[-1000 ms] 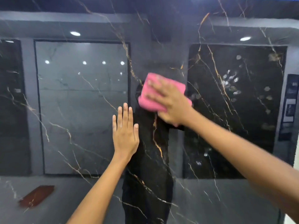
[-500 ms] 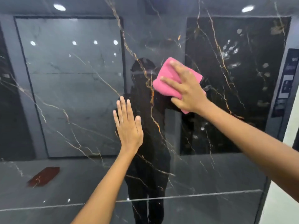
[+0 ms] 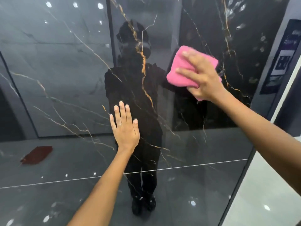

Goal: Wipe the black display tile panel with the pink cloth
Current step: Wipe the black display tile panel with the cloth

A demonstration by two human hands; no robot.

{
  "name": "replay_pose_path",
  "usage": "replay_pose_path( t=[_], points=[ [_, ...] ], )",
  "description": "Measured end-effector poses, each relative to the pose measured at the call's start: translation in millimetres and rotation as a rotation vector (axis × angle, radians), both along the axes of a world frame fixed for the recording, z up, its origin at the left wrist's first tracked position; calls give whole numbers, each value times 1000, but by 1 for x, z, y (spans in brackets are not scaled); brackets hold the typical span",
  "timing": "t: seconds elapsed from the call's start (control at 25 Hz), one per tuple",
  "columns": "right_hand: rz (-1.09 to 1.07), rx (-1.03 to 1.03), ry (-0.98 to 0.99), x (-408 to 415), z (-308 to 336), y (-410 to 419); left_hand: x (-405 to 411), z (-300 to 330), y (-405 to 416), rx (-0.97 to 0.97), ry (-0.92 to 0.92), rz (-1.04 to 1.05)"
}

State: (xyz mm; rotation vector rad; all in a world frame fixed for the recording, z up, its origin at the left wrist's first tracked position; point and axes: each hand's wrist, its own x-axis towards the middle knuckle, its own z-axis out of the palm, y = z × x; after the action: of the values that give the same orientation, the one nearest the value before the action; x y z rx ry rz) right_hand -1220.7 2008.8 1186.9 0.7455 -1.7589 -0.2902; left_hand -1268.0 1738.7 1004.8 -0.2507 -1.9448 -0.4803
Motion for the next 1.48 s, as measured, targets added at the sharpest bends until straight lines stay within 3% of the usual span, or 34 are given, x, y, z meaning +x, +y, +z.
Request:
replay_pose_path(
  t=[0.08,0.12,0.16,0.24,0.32,0.36,0.48,0.56,0.6,0.72,0.8,0.84,0.92,1.04,1.08,1.12,1.2,1.28,1.32,1.4,1.48],
  points=[
    [-18,-140,-11,5,-39,10,0,-1,-1,3,0,2],
    [-30,-114,-63,8,-80,13,0,-1,-1,6,-2,3],
    [-70,-3,-137,12,-128,16,-1,0,-1,4,0,3],
    [-185,408,-308,28,-210,25,-1,0,-1,1,11,-2],
    [-221,550,-354,35,-213,43,-1,-2,0,4,21,-7],
    [-189,422,-292,31,-186,43,-1,-2,1,9,24,-6],
    [-66,-250,-178,15,-71,14,-1,-2,1,23,23,-5],
    [16,-320,-43,0,-62,-16,-1,-2,1,10,26,-5],
    [14,-221,-14,-5,-90,-29,-1,-2,1,4,28,-5],
    [-147,470,-243,8,-233,-32,-3,-3,-1,-6,32,-18],
    [-231,670,-410,29,-278,0,-3,-5,-2,-18,34,-24],
    [-214,660,-430,33,-271,20,-3,-5,-2,-23,39,-23],
    [-213,491,-267,32,-221,46,-4,-5,0,-23,51,-17],
    [-179,-86,-140,21,-125,32,-3,-4,1,-6,56,-10],
    [-148,-215,-102,13,-118,13,-3,-4,1,-6,55,-11],
    [-135,-217,-68,6,-129,-7,-3,-4,1,-6,53,-8],
    [-165,120,-125,-1,-196,-37,-3,-4,1,-5,50,-9],
    [-233,546,-247,8,-277,-28,-2,-3,0,-9,43,-14],
    [-270,662,-329,19,-302,-11,0,-2,0,-9,39,-22],
    [-260,754,-420,36,-304,32,6,0,-1,23,29,-65],
    [-214,656,-317,36,-253,66,16,0,8,108,32,-108]
  ],
)
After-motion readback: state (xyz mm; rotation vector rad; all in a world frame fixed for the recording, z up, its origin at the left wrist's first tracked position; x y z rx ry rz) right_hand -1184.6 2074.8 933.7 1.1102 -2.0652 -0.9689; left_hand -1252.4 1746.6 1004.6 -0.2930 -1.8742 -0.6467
